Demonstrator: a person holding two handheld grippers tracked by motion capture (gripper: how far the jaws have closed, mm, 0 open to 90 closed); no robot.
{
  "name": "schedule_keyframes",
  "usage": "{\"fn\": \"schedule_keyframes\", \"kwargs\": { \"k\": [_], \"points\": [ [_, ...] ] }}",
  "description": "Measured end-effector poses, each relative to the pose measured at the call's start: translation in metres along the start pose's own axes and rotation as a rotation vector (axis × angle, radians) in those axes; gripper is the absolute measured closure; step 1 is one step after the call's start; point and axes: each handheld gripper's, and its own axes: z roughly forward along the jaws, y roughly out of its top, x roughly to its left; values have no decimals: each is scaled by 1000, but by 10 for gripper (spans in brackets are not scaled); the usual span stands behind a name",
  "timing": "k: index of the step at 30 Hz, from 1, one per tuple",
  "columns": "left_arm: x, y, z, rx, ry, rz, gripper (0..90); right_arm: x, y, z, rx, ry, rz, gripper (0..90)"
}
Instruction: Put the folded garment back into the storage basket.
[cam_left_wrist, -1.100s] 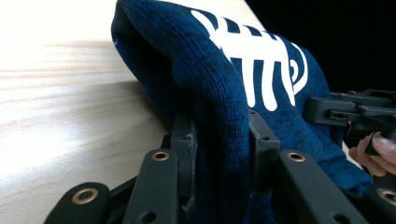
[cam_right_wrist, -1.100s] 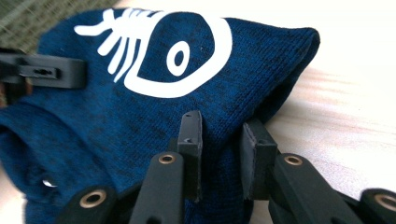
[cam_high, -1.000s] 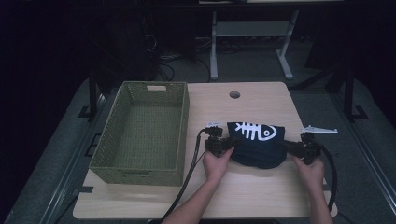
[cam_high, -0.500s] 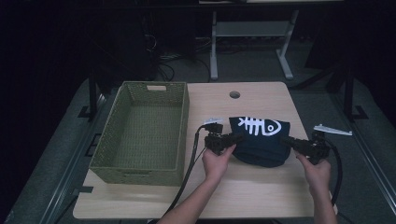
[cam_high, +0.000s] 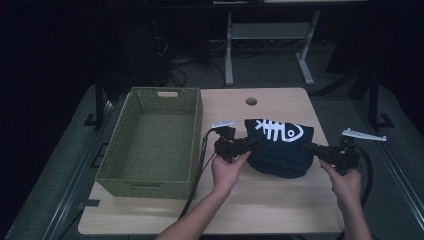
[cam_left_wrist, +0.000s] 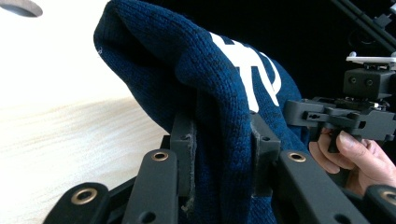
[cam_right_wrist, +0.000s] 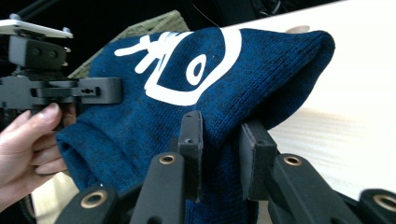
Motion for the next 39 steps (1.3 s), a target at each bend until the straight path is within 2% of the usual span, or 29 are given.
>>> {"fn": "schedule_keyframes", "kwargs": {
  "k": [6, 14, 16, 18, 20, 25, 28, 29, 36, 39],
  "points": [
    [-5, 12, -14, -6, -6, 16, 688, 9, 9, -1, -19, 45, 9, 730],
    [-2, 20, -21, -5, -2, 18, 688, 14, 15, 4, -26, 74, 33, 731],
    [-1, 23, -25, -13, -10, 4, 688, 16, 18, 6, -32, 81, 28, 731],
    [-1, 26, -28, -11, -5, 18, 688, 20, 21, 8, -35, 88, 31, 731],
    [1, 30, -34, -17, -8, 5, 688, 22, 23, 12, -39, 108, 33, 731],
    [3, 34, -44, -18, -6, 3, 687, 28, 27, 16, -32, 132, 41, 730],
    [5, 35, -49, -22, -15, -2, 686, 31, 29, 20, -29, 144, 40, 730],
    [7, 36, -54, -26, -30, -18, 685, 34, 30, 22, -32, 155, 41, 730],
    [10, 40, -67, -33, -26, -11, 684, 43, 36, 30, -28, 181, 38, 730],
    [14, 42, -73, -35, -27, -23, 684, 47, 39, 34, -17, 186, 30, 731]
  ]
}}
